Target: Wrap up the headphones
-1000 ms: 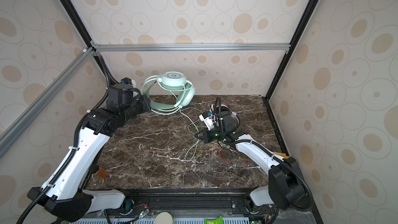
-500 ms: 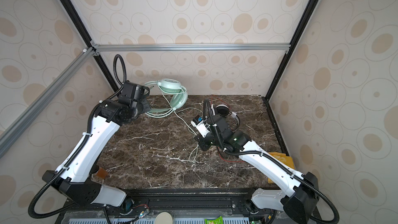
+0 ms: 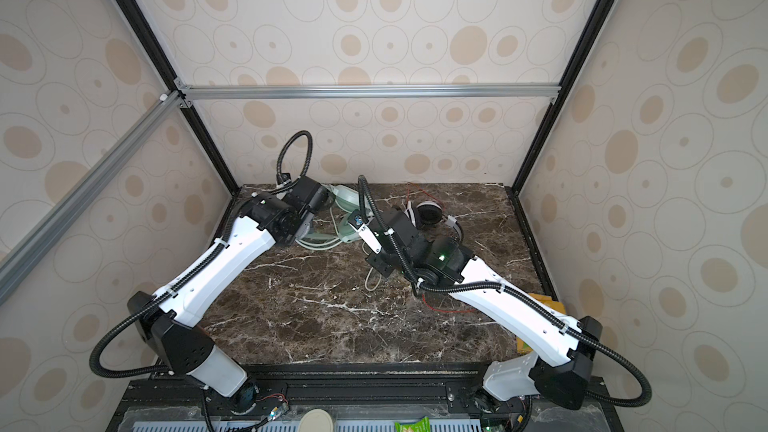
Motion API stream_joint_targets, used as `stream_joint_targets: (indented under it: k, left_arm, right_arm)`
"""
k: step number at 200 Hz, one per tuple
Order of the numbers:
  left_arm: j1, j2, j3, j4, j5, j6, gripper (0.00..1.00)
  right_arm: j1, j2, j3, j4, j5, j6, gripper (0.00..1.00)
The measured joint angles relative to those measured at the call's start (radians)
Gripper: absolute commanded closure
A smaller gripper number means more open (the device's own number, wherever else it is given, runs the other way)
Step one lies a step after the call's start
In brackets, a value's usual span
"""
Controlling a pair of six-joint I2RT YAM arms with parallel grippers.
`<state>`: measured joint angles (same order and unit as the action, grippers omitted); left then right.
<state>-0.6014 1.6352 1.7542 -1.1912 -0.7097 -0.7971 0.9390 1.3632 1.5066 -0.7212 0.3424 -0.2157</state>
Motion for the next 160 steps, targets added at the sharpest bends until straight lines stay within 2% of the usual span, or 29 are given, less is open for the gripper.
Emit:
stream_joint_targets:
  k: [34,90,145,160]
  left_arm:
    - [-0.048,0.088,0.069,-0.076,-0.093,-0.009,1.00]
    - [-0.076,0.095,0.072,-0.107,-0.173,0.007,1.00]
    - [-0.077,0.093,0.079,-0.109,-0.232,0.053,1.00]
    - [-0.076,0.093,0.066,-0.119,-0.252,0.066,1.00]
  right_arm:
    - [0.008,0.029,0.052,-0.030,0.079,-0.074,1.00]
    - [0.026,0.073,0.094,-0.063,0.175,-0.152,0.96]
    - [0.027,0.060,0.064,-0.004,0.293,-0.180,0.87]
    - [0.027,0.036,0.046,0.035,0.335,-0.189,0.81]
